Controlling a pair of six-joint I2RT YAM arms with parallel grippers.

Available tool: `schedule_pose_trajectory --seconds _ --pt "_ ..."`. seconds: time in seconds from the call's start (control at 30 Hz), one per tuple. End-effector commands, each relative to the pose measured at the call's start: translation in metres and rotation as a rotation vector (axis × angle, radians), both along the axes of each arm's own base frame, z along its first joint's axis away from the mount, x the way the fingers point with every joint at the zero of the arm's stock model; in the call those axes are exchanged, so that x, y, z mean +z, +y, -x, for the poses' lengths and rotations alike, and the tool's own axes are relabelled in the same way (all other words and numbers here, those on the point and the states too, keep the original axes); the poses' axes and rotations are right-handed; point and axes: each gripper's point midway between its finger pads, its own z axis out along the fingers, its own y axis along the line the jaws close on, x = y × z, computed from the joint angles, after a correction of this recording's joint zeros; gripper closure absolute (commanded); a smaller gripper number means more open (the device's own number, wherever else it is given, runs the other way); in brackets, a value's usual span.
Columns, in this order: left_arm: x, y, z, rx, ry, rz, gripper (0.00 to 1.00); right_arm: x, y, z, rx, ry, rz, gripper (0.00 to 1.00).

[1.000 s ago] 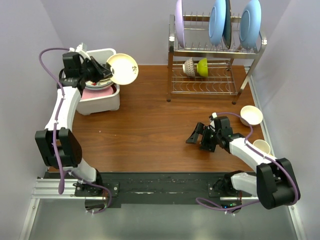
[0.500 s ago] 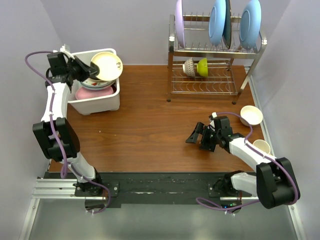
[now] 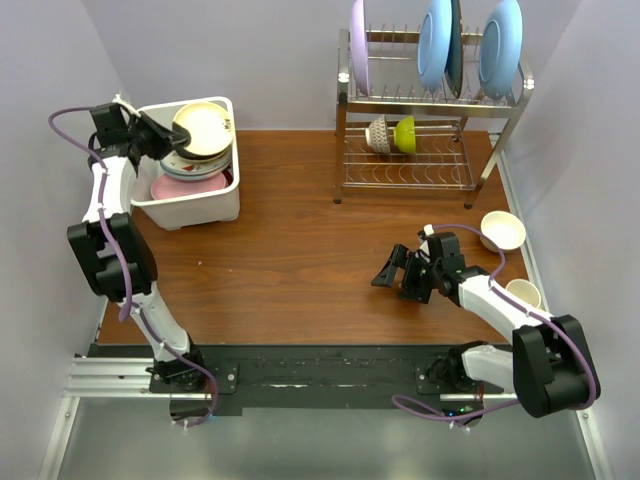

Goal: Place the plates into the plastic bin on the countertop
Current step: Place the plate in the plastic bin.

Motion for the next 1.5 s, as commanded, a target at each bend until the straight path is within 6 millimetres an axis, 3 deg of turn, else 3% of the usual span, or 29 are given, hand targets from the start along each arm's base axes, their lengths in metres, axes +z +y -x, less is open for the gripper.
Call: schedule_pose_trajectory --seconds 0.0,0.47,0.63,1.0,1.37,1.47 --pt "0.028 0.012 -0.021 0.013 -0.099 0.007 1.00 -0.023 -0.018 0.014 -0.014 0.047 0.103 0.01" --pt "-0.015 0.045 -0.050 0.134 -0.015 0.040 1.00 -0.030 -0.021 0.023 -0.012 0.073 0.113 0.02" --pt "-0.007 0.053 -0.061 0.165 -0.026 0.037 1.00 -0.029 -0.022 0.025 -0.010 0.069 0.117 0.02" --pt "-0.033 0.067 -0.059 0.227 0.081 -0.027 1.00 -0.027 -0.023 0.027 -0.004 0.064 0.120 0.02" --pt "-0.051 0.060 -0.058 0.194 0.110 0.001 0.75 -0.027 -0.022 0.028 0.001 0.065 0.117 0.02" --pt "-0.051 0.053 -0.062 0.164 0.102 0.012 0.74 -0.028 -0.022 0.028 0.000 0.067 0.117 0.02"
